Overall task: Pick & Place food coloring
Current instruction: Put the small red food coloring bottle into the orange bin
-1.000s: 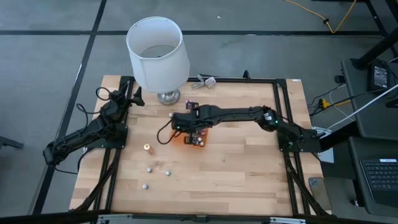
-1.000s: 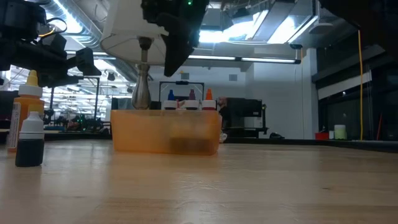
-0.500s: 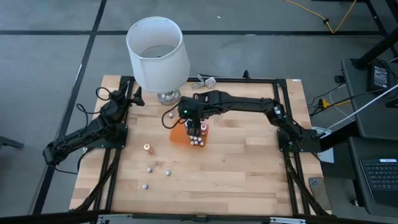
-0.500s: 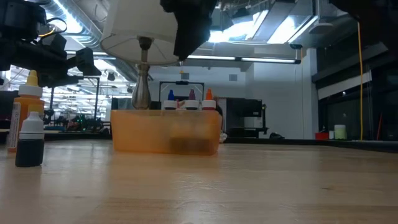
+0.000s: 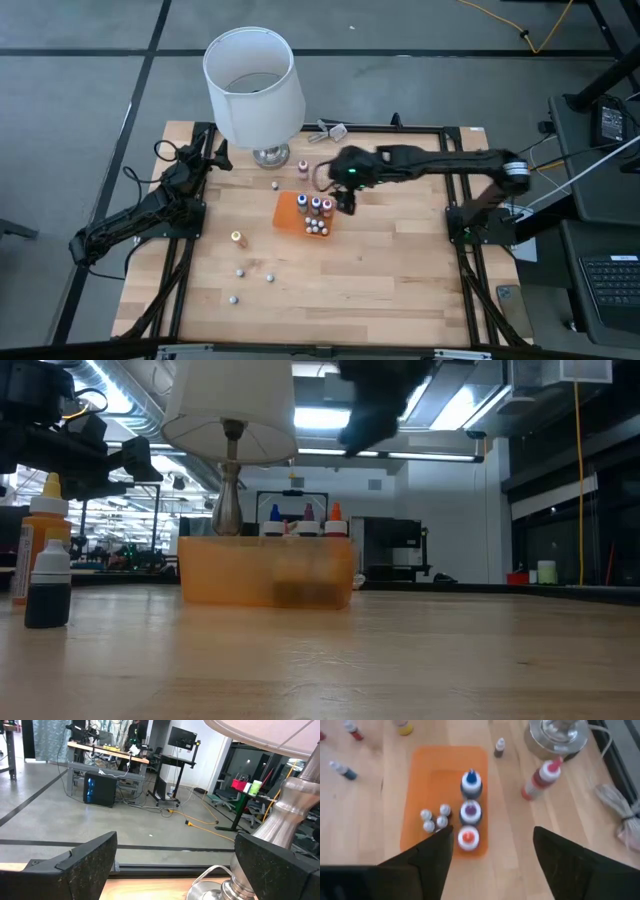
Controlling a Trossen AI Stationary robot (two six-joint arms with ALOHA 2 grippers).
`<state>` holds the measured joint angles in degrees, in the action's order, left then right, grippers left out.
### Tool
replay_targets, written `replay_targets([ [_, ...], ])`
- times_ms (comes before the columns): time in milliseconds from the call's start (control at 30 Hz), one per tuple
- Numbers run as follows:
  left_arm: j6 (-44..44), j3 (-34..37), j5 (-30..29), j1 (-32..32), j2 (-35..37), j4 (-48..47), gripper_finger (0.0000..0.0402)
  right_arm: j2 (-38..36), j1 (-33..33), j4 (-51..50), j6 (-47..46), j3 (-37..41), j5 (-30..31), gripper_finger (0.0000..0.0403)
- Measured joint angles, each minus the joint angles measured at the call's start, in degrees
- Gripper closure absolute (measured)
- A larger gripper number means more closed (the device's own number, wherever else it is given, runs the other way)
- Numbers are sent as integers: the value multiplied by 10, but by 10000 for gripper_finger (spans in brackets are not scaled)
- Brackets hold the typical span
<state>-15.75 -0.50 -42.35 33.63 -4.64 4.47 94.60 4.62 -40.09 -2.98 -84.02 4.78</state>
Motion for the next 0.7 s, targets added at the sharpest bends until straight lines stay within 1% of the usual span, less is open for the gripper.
replay_targets([
  [167,0,0,0,0,0,0,10,-110,8,81,28,154,0,99],
  [333,0,0,0,0,0,0,10,-207,21,191,33,297,0,91],
  [400,0,0,0,0,0,0,10,-238,30,235,34,351,9,91],
  [533,0,0,0,0,0,0,10,-289,50,309,34,444,52,91],
  [700,0,0,0,0,0,0,10,-335,90,393,35,543,57,91],
])
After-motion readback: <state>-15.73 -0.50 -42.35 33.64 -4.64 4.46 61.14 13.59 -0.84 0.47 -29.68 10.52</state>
